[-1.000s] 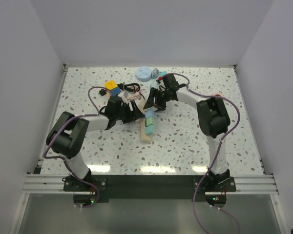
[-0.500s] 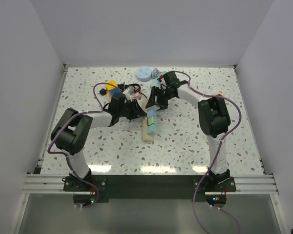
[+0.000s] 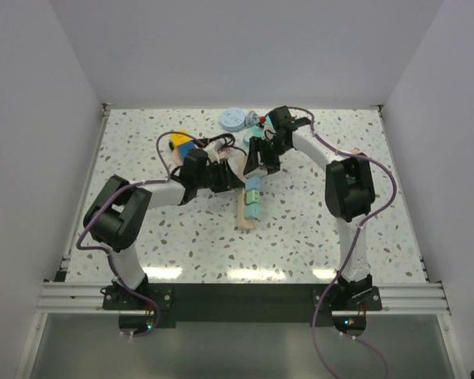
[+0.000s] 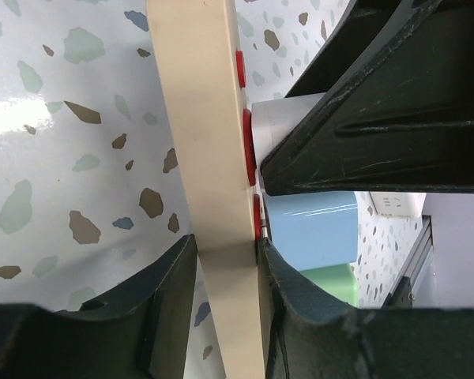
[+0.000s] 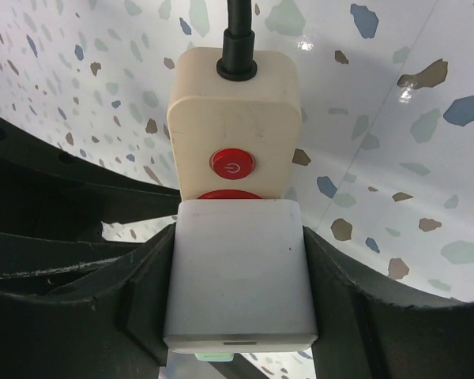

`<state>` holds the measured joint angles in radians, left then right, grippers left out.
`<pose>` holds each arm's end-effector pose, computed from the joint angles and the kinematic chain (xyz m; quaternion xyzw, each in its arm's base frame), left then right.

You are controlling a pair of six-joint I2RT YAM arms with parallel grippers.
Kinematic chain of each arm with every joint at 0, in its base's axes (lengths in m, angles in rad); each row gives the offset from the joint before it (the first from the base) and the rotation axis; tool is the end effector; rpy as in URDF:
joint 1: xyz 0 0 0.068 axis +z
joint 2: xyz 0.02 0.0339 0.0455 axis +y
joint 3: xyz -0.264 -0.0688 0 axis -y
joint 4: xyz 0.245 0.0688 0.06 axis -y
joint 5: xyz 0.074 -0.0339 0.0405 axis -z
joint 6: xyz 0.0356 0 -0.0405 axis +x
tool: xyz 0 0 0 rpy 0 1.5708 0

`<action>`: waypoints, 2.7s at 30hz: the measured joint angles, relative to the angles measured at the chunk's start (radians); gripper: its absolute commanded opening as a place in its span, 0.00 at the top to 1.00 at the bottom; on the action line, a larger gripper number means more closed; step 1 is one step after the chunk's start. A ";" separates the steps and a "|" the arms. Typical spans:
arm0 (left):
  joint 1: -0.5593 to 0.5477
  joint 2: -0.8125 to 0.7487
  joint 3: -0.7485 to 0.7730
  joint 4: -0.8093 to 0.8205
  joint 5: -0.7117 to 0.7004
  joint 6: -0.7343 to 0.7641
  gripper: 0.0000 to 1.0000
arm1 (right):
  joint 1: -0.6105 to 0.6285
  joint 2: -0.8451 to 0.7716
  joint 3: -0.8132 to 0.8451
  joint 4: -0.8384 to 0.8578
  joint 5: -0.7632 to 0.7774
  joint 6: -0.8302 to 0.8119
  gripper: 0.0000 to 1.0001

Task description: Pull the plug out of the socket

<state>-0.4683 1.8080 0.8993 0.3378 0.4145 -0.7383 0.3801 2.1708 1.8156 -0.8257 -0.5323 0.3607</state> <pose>0.3234 -0.1796 0.1562 -0.0178 0.8643 -0.4149 0.2838 0.4199 0.1872 0.2056 -0.0601 0.9460 0.3082 0.0808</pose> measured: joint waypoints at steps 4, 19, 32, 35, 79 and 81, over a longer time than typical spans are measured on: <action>0.000 -0.010 -0.010 0.013 0.007 -0.003 0.63 | -0.007 0.000 -0.005 -0.001 -0.025 -0.021 1.00; 0.047 -0.060 0.006 -0.088 -0.152 0.006 0.14 | -0.024 0.000 -0.061 -0.027 -0.089 -0.093 1.00; 0.031 0.114 0.138 -0.040 -0.078 0.009 0.13 | 0.009 0.000 -0.085 0.000 -0.092 -0.065 1.00; 0.016 0.144 0.148 -0.035 -0.082 0.008 0.14 | 0.025 0.000 -0.085 0.010 -0.091 -0.056 1.00; 0.011 0.185 0.085 0.099 -0.074 -0.063 1.00 | 0.112 -0.160 -0.319 0.217 0.123 0.140 1.00; 0.009 0.185 0.087 0.108 -0.069 -0.063 1.00 | 0.107 -0.175 -0.326 0.215 0.128 0.130 1.00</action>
<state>-0.4591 1.9934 0.9867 0.4454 0.3458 -0.8017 0.4870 1.9961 1.4899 -0.6109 -0.4042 0.4911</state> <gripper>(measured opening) 0.441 0.592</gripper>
